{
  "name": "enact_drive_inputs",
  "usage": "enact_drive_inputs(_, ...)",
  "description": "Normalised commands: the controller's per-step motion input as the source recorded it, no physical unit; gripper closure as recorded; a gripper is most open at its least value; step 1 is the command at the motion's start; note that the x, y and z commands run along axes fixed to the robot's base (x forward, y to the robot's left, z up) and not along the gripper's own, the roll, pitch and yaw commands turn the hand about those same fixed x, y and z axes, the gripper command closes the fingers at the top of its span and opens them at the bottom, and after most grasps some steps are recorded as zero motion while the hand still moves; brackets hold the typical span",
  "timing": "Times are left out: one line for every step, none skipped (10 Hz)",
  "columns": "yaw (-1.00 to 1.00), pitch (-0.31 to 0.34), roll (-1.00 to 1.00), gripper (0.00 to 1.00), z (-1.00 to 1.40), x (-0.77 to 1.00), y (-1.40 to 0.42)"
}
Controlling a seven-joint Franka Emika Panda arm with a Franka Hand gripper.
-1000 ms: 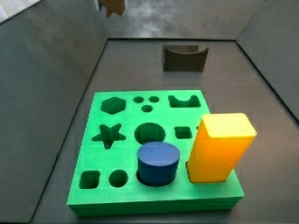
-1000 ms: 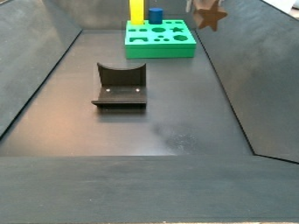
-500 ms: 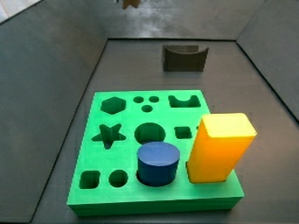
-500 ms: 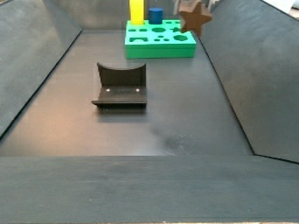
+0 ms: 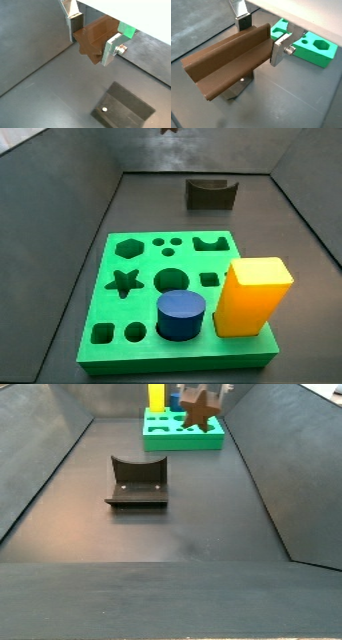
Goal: Pick up the star object. Move up. Place the star object on the fixture. Regrasp the star object. Move to above the board. Insert the star object.
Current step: Place the star object on the fixture.
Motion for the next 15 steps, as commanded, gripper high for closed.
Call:
enact_drive_inputs(0.13, 0.108, -1.0, 1.0, -0.11, 1.0, -0.03)
enact_drive_inputs(0.12, 0.112, -1.0, 1.0, -0.12, 1.0, -0.07)
enact_drive_inputs(0.1, 0.119, -1.0, 1.0, -0.09, 1.0, -0.04)
enact_drive_inputs(0.08, 0.132, -1.0, 1.0, -0.07, 1.0, -0.02)
enact_drive_inputs(0.07, 0.141, -1.0, 1.0, -0.06, 1.0, -0.01)
enact_drive_inputs(0.05, 0.148, -1.0, 1.0, -0.06, 1.0, 0.01)
enact_drive_inputs(0.03, 0.157, -1.0, 1.0, -0.04, 1.0, 0.02)
enact_drive_inputs(0.01, 0.165, -1.0, 1.0, -0.04, 1.0, 0.03)
enact_drive_inputs(-0.01, 0.172, -1.0, 1.0, -0.03, 0.92, 0.04)
enact_drive_inputs(-0.05, 0.181, -1.0, 1.0, -0.02, 0.79, 0.04)
enact_drive_inputs(-0.08, 0.189, -1.0, 1.0, -0.02, 0.7, 0.05)
enact_drive_inputs(-0.1, 0.185, -0.97, 1.0, -0.02, 0.64, 0.05)
enact_drive_inputs(-0.13, 0.139, -0.71, 1.0, -0.02, 0.49, 0.05)
enact_drive_inputs(-0.14, 0.11, -0.55, 1.0, -0.02, 0.4, 0.05)
enact_drive_inputs(-0.14, 0.084, -0.38, 1.0, -0.01, 0.31, 0.05)
